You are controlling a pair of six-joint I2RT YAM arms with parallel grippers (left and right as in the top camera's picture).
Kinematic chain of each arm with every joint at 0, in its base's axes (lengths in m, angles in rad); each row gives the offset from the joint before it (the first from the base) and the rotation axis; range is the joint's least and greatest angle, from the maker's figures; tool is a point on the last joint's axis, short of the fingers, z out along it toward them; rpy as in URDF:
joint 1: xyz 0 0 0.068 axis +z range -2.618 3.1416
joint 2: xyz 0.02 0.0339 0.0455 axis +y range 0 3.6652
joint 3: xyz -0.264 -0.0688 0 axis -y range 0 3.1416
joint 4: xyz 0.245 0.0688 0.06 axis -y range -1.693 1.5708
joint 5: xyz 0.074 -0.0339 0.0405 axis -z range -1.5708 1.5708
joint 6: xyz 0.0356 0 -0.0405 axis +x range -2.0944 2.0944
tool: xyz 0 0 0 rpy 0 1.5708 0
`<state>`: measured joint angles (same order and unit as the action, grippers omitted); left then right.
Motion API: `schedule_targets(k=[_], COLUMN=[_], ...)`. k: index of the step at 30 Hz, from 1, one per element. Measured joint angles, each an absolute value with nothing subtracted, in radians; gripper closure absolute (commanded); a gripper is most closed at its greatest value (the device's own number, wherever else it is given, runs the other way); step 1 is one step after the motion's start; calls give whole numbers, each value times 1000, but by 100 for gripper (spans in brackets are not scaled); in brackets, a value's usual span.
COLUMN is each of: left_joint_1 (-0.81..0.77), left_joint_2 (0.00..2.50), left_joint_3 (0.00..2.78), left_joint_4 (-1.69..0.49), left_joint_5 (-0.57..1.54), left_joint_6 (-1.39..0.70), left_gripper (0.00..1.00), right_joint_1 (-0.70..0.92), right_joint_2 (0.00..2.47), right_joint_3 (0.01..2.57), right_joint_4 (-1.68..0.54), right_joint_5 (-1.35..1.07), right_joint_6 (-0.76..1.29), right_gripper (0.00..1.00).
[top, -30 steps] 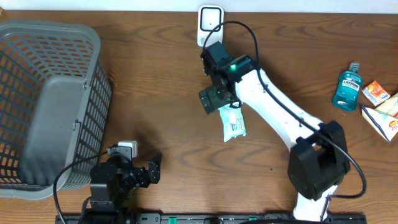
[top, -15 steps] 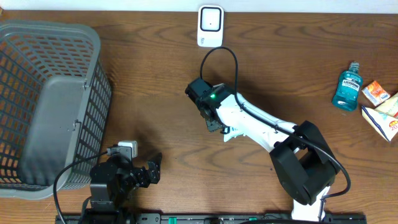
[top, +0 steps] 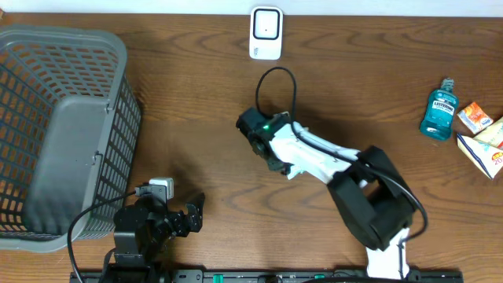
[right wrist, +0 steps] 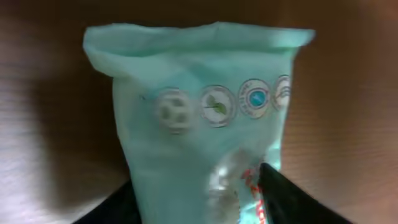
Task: Scan the item barcode
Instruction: 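Carry the wipes pack up to the white scanner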
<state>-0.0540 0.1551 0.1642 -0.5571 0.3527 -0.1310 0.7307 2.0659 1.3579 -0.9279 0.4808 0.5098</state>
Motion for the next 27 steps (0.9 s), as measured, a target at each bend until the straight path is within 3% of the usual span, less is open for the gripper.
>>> schedule_targets(k=[4, 6, 12, 16, 27], left_joint_1=[-54, -54, -54, -54, -54], left_joint_2=[155, 155, 155, 155, 155], left_joint_3=[164, 164, 164, 164, 164], left_joint_4=[-557, -557, -558, -558, -558], left_joint_5=[352, 352, 353, 353, 352], left_joint_6=[-131, -131, -131, -131, -131], left_gripper=[2, 2, 2, 2, 2], right_joint_1=[739, 742, 746, 713, 482], right_joint_2=[2102, 2120, 2148, 2153, 2080], right_joint_3=[1377, 1380, 1395, 1465, 1622], right_joint_4=[-973, -992, -1024, -1089, -1221], right_joint_5=[540, 570, 608, 485, -538], right_joint_6=[501, 493, 484, 406, -174], right_gripper=[71, 99, 99, 99, 99])
